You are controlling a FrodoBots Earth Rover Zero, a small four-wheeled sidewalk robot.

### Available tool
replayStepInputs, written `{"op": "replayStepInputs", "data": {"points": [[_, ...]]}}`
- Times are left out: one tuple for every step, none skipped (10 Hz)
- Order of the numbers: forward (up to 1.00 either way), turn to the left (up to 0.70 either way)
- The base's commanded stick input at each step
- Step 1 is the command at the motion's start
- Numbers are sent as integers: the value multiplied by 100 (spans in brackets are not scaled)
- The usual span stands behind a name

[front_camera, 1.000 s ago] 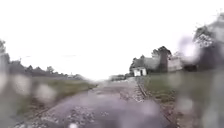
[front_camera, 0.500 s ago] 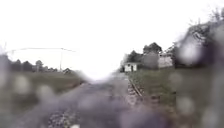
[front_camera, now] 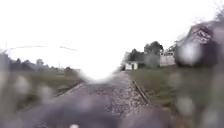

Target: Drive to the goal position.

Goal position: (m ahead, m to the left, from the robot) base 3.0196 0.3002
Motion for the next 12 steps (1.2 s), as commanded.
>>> {"op": "replayStepInputs", "data": {"points": [[85, -34], [85, -34], [85, -34], [85, 0], [85, 0], [85, 0], [85, 0], [85, 0], [85, 0], [85, 0], [85, 0], [85, 0]]}}
